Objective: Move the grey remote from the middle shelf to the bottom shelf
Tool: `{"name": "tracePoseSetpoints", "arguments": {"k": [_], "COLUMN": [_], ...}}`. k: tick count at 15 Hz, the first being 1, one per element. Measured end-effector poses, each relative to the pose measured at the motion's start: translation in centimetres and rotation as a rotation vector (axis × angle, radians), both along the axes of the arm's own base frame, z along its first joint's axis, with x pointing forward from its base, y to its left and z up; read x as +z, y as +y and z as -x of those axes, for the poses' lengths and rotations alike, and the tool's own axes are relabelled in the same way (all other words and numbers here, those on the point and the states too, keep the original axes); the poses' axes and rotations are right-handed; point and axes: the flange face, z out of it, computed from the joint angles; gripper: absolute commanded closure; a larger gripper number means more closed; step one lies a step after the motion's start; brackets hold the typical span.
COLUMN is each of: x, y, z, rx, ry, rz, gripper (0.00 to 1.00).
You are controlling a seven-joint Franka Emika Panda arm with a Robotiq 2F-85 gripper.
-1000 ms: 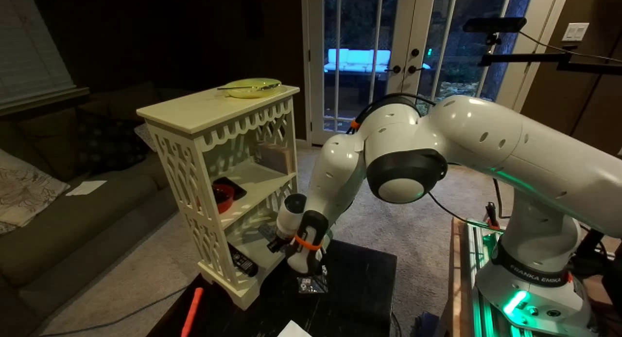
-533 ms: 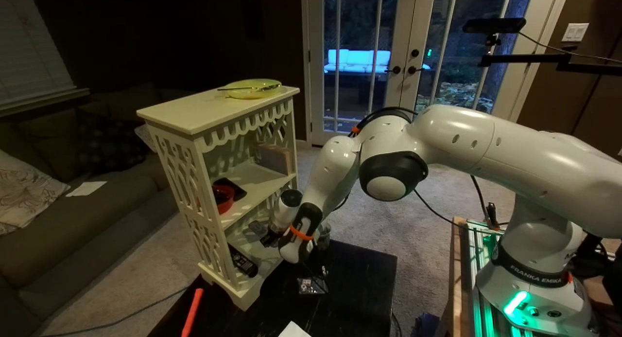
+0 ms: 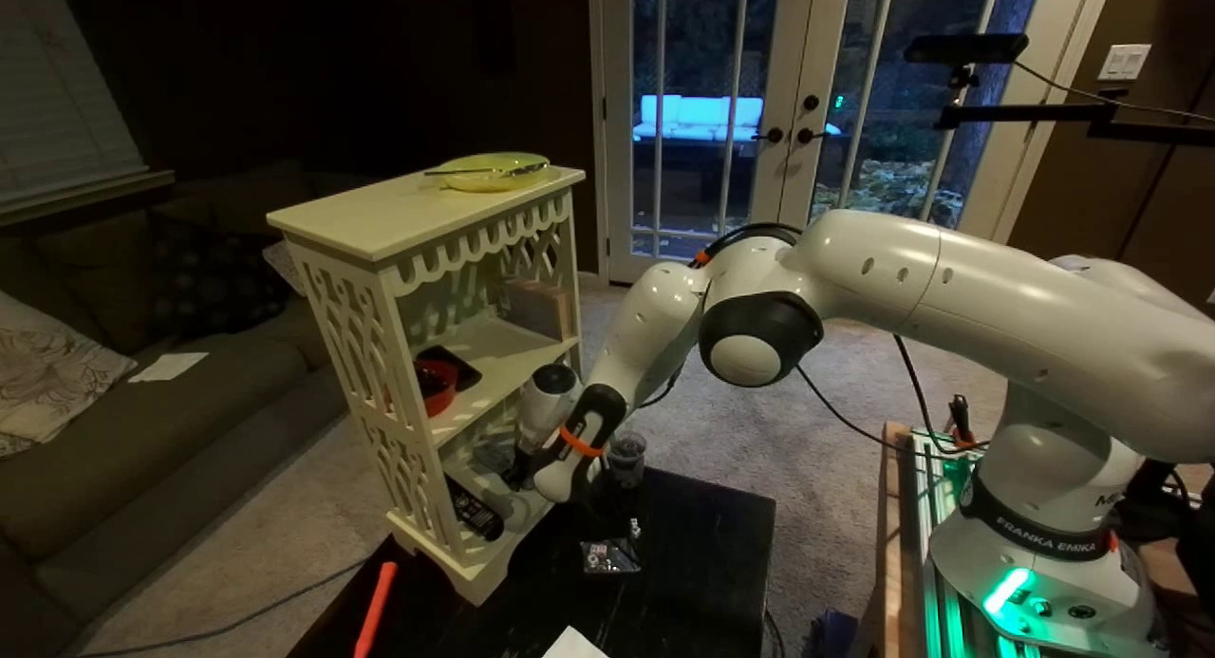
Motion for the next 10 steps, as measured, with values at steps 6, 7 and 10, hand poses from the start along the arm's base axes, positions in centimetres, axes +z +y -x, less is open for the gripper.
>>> {"name": "tracePoseSetpoints", "arguments": {"k": [6,7,10], "x": [-1.3,-1.4,-1.6], "y": [1.5,1.8,2.2], "z": [-0.4,-0.5,-0.9], "rx": [0.034,0.037,0.036], "ry": [0.097,0.111,0.137], "rz": [-0.019,-0.029,-0.044], "gripper": [0.79,0.79,0.79]}}
